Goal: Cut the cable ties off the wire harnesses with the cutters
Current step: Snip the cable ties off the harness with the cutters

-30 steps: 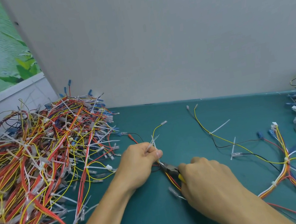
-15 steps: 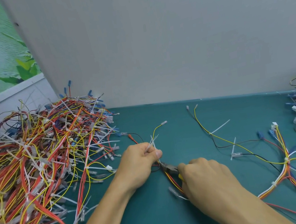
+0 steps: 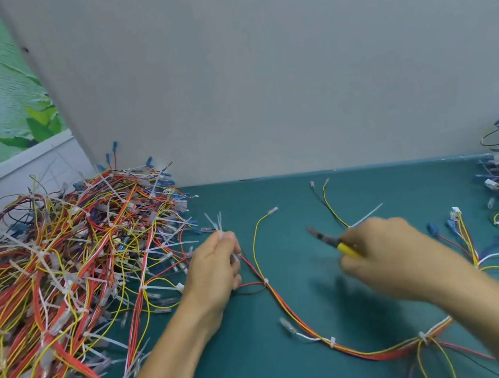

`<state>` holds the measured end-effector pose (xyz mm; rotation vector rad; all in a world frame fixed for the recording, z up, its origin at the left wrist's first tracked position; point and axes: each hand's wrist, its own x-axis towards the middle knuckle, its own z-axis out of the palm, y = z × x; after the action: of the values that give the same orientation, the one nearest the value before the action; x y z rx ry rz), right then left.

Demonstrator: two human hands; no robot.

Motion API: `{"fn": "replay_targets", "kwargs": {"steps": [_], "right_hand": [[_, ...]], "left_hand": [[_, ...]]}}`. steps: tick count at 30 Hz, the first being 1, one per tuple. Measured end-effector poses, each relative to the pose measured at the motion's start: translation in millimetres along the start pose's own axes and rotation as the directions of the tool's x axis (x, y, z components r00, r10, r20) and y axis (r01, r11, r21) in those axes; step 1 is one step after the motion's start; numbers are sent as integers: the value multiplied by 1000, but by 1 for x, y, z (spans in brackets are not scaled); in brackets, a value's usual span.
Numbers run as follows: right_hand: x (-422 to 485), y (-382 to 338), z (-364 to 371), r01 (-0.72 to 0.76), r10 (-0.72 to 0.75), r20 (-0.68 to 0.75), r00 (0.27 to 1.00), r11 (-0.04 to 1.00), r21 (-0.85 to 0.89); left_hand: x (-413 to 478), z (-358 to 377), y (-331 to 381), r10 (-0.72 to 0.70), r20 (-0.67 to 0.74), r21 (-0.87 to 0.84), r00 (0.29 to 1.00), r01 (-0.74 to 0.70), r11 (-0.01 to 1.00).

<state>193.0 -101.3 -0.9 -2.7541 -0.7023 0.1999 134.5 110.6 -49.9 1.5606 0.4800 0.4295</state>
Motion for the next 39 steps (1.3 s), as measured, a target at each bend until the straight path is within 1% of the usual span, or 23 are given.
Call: {"fn": "replay_targets", "kwargs": {"steps": [2,5,8,11,13,15,18,19,20,22,23,25,28,30,33,36,38,39], "right_hand": [[3,21,-18,-47,47,-48,998,999,-3],[3,55,-40,-145,139,-134,981,989,-36],[4,77,-46,-191,180,-209,961,981,-34],[12,83,-38,-165,172,-262,950,985,49],[17,83,-30,-155,180,-254,950,981,115],[20,83,-20,-154,182,-224,957,978,138],[22,82,-7,-142,166,-155,974,977,159],[22,81,-5,-145,169,-136,976,975,169],[23,80,-3,-148,171,-126,977,973,175],[24,80,-2,-151,174,-122,977,972,180],[25,81,-3,-152,176,-121,977,971,184],[25,83,-4,-158,185,-114,976,965,208],[27,87,-5,-185,217,-94,972,944,273],[28,90,-5,-201,236,-87,968,934,297],[29,91,-5,-210,245,-83,966,929,304],[28,89,-3,-205,234,-74,969,937,282],[28,88,-3,-201,227,-66,972,942,268],[28,87,-3,-202,225,-62,972,943,264]], "left_hand": [[-4,2,6,11,-15,-58,1000,-12,998],[-13,7,15,-29,72,-147,997,39,988],[-20,15,22,-50,140,-160,989,73,985],[-21,26,28,-56,166,-67,984,68,995],[-17,34,31,-18,200,42,980,10,999],[-10,45,33,42,227,187,973,-86,979],[10,72,36,104,258,401,960,-204,893],[17,83,38,110,285,473,952,-240,848],[25,95,39,115,321,552,940,-284,784],[42,119,40,108,393,688,913,-369,625],[49,129,40,99,415,728,904,-396,559],[61,147,38,60,441,784,895,-417,460],[69,162,32,0,428,858,904,-407,313],[70,165,27,-7,414,880,910,-398,259],[65,164,21,71,417,887,906,-422,185],[58,154,12,142,420,882,896,-440,168],[53,148,9,148,428,876,892,-449,178],[51,145,8,137,431,870,892,-451,199]]}}
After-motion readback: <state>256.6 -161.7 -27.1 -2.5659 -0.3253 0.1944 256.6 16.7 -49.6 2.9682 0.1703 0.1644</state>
